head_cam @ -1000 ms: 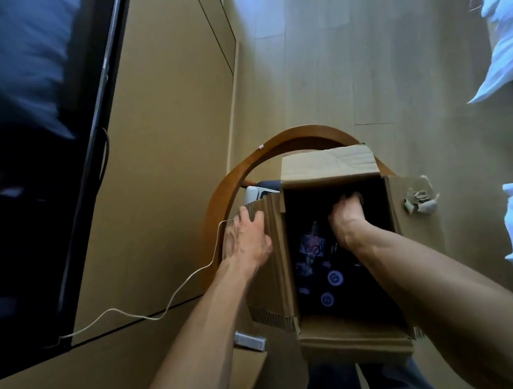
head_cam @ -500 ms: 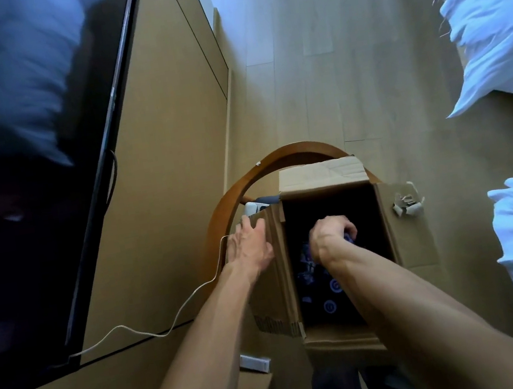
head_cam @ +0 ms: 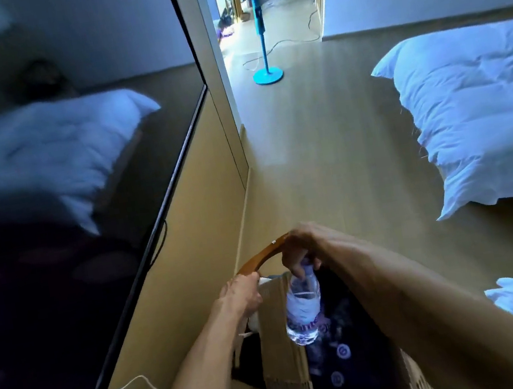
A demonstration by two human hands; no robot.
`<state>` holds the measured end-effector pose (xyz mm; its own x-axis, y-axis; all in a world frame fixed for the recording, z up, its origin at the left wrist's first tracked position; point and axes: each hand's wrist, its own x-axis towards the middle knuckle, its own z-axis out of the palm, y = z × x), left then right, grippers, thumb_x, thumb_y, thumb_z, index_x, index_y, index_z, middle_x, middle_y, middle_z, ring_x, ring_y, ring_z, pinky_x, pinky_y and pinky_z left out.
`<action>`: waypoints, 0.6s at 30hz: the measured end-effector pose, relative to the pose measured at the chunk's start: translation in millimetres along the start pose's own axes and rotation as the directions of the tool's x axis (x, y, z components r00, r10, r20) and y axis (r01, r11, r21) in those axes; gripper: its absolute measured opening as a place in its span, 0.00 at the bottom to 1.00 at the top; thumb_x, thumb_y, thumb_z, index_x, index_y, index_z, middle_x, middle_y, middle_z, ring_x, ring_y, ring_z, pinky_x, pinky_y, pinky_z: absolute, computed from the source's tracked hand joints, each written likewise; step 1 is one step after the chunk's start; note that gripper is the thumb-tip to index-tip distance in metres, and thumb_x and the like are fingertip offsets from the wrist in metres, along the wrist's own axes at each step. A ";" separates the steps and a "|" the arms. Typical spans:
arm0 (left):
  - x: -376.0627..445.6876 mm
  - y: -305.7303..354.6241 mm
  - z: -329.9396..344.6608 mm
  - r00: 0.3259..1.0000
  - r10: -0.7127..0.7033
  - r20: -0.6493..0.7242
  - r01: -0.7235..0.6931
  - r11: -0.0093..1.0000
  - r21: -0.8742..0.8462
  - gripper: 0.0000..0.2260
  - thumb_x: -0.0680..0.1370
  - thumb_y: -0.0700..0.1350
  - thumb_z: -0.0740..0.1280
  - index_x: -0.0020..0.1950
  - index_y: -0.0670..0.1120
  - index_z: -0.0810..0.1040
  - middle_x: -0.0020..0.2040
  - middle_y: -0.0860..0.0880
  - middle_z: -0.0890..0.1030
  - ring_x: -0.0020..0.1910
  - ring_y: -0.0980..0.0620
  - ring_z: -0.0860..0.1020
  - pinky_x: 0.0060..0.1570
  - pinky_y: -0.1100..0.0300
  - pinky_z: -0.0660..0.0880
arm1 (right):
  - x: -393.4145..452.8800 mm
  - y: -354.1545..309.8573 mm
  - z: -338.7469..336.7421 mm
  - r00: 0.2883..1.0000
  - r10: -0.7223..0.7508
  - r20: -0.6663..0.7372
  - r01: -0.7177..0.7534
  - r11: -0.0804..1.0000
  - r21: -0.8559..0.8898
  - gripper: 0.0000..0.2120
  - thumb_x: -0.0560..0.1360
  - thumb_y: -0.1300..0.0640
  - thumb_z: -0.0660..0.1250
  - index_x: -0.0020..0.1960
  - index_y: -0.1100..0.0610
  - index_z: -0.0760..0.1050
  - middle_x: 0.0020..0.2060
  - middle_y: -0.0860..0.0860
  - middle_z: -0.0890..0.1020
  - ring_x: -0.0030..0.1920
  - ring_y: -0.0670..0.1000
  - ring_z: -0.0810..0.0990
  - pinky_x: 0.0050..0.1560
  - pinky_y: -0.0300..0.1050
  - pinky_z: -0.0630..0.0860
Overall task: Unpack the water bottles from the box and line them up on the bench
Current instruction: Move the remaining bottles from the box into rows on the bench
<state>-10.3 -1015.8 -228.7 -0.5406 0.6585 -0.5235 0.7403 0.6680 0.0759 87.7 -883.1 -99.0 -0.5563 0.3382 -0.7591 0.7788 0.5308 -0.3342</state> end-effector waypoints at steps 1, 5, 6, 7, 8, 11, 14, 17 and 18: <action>-6.2 -6.1 -6.9 0.999 -0.030 0.013 0.031 0.999 -0.045 0.14 0.78 0.43 0.59 0.62 0.51 0.74 0.58 0.43 0.80 0.57 0.42 0.79 0.55 0.51 0.75 | -10.6 -13.8 -4.8 0.999 -0.030 0.040 0.033 0.998 -0.059 0.17 0.79 0.65 0.63 0.65 0.70 0.71 0.46 0.61 0.76 0.48 0.62 0.78 0.39 0.39 0.73; -35.9 -27.6 -30.1 0.986 -0.106 0.125 0.158 0.816 -0.556 0.07 0.76 0.45 0.64 0.50 0.44 0.78 0.47 0.42 0.80 0.41 0.47 0.77 0.45 0.53 0.73 | -24.7 -50.9 -19.6 0.994 -0.112 -0.012 0.109 0.984 -0.138 0.11 0.71 0.58 0.72 0.50 0.62 0.80 0.39 0.56 0.80 0.36 0.52 0.79 0.39 0.43 0.76; -47.7 -32.1 -34.9 0.977 -0.129 0.168 0.211 0.676 -0.706 0.07 0.75 0.48 0.64 0.45 0.45 0.76 0.40 0.43 0.77 0.34 0.48 0.73 0.39 0.55 0.69 | -28.9 -58.9 -20.2 0.986 -0.154 -0.066 0.147 0.984 -0.099 0.10 0.69 0.57 0.73 0.48 0.60 0.81 0.39 0.55 0.81 0.36 0.52 0.79 0.38 0.44 0.77; -60.2 -37.3 -38.6 0.963 -0.162 0.216 0.270 0.525 -0.807 0.10 0.75 0.52 0.63 0.43 0.45 0.74 0.36 0.44 0.75 0.30 0.50 0.69 0.36 0.57 0.64 | -34.3 -72.8 -23.2 0.972 -0.219 -0.081 0.203 0.964 -0.170 0.11 0.67 0.56 0.74 0.46 0.61 0.82 0.38 0.55 0.81 0.35 0.52 0.79 0.38 0.45 0.77; -73.5 -43.2 -40.4 0.951 -0.184 0.249 0.304 0.403 -0.863 0.13 0.76 0.55 0.61 0.44 0.45 0.75 0.34 0.46 0.76 0.28 0.51 0.69 0.35 0.60 0.62 | -42.4 -88.5 -24.0 0.959 -0.276 -0.070 0.253 0.939 -0.233 0.12 0.65 0.57 0.76 0.45 0.62 0.82 0.37 0.56 0.81 0.34 0.52 0.78 0.38 0.45 0.76; -113.1 -65.4 -39.8 0.944 -0.241 0.224 0.256 0.113 -0.960 0.21 0.79 0.61 0.57 0.52 0.47 0.79 0.42 0.46 0.84 0.38 0.48 0.80 0.35 0.61 0.71 | -75.2 -135.2 -23.7 0.886 -0.456 -0.083 0.409 0.854 -0.320 0.08 0.65 0.58 0.76 0.41 0.62 0.82 0.34 0.56 0.81 0.28 0.49 0.77 0.31 0.40 0.75; -156.6 -87.4 -38.7 0.935 -0.327 0.140 0.100 -0.135 -0.986 0.23 0.78 0.61 0.57 0.54 0.45 0.81 0.45 0.43 0.86 0.38 0.44 0.82 0.34 0.59 0.74 | -105.9 -156.4 -14.4 0.762 -0.632 -0.142 0.571 0.758 -0.314 0.09 0.68 0.58 0.73 0.45 0.63 0.84 0.37 0.57 0.83 0.33 0.48 0.78 0.34 0.39 0.74; -203.0 -99.7 -33.2 0.901 -0.416 0.125 0.000 -0.288 -0.958 0.23 0.80 0.57 0.53 0.49 0.41 0.81 0.35 0.43 0.84 0.28 0.46 0.79 0.28 0.63 0.70 | -133.2 -165.6 6.6 0.584 -0.762 -0.279 0.733 0.643 -0.222 0.06 0.67 0.61 0.71 0.42 0.58 0.85 0.39 0.55 0.84 0.38 0.46 0.78 0.42 0.42 0.77; -218.8 -100.5 -29.4 0.887 -0.441 0.138 -0.017 -0.329 -0.944 0.22 0.81 0.54 0.54 0.48 0.39 0.80 0.34 0.42 0.83 0.27 0.45 0.79 0.27 0.64 0.71 | -141.4 -168.9 16.1 0.542 -0.780 -0.314 0.765 0.612 -0.202 0.06 0.67 0.62 0.70 0.42 0.58 0.85 0.39 0.54 0.84 0.39 0.45 0.77 0.43 0.42 0.77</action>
<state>21.9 -1216.9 -96.8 -0.7507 0.2421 -0.6147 -0.6118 0.0966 0.7851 39.5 -1033.1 55.7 -0.9996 0.0131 0.0247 -0.0069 0.7402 -0.6723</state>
